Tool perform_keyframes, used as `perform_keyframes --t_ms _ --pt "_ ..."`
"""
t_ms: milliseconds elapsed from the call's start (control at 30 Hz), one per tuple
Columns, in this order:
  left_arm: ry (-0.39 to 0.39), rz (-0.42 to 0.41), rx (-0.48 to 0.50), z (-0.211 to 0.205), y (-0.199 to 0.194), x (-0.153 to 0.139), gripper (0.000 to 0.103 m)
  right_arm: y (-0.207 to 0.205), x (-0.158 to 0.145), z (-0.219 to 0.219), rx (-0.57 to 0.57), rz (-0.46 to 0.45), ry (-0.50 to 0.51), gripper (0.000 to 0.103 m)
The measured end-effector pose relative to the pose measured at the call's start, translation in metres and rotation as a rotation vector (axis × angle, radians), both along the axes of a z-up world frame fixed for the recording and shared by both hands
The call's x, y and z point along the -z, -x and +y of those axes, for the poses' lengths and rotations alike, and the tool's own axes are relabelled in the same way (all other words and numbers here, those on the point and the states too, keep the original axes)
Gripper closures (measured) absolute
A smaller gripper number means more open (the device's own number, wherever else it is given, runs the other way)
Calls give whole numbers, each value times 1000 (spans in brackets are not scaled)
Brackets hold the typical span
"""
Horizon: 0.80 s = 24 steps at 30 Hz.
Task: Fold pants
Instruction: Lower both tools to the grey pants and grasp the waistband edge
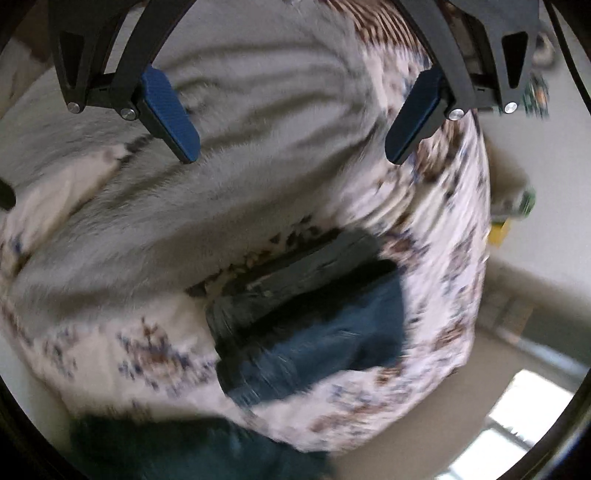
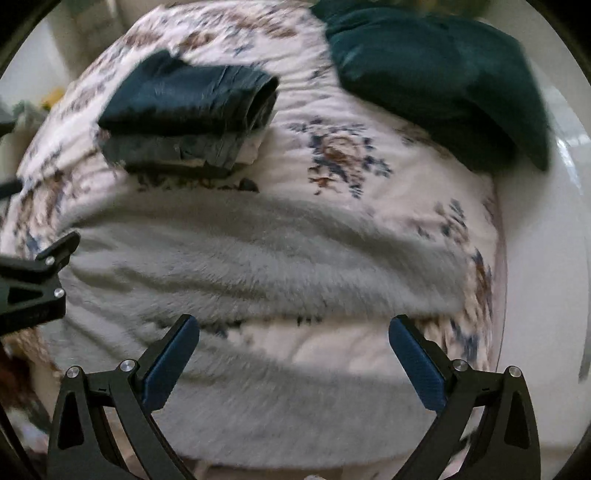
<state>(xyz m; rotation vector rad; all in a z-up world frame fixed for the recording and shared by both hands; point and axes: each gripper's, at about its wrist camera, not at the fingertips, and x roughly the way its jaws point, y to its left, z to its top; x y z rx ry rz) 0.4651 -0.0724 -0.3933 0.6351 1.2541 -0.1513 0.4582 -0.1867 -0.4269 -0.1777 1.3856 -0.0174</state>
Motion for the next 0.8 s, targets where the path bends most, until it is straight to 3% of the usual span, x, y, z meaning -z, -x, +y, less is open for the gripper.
perform_keyframes --t_ms 200,333,500,600,700,767,800 --pt "-39 132 140 -14 -62 104 1 -80 129 -3 -144 122 59 0" --pt "-47 220 169 -17 -87 159 9 -115 195 -6 -227 207 74 0" --pt "-50 293 209 -22 -112 204 16 -152 262 -3 -371 292 126 3" --pt "-18 309 260 -28 -120 211 16 -170 292 1 -447 335 123 4" --pt "30 330 292 -28 -124 209 26 -177 307 -2 -465 400 47 23" --pt "92 367 287 -27 -124 204 59 -178 307 -4 -464 415 -9 49" --pt "105 373 287 -27 -123 200 67 -177 304 -7 -456 416 -45 57"
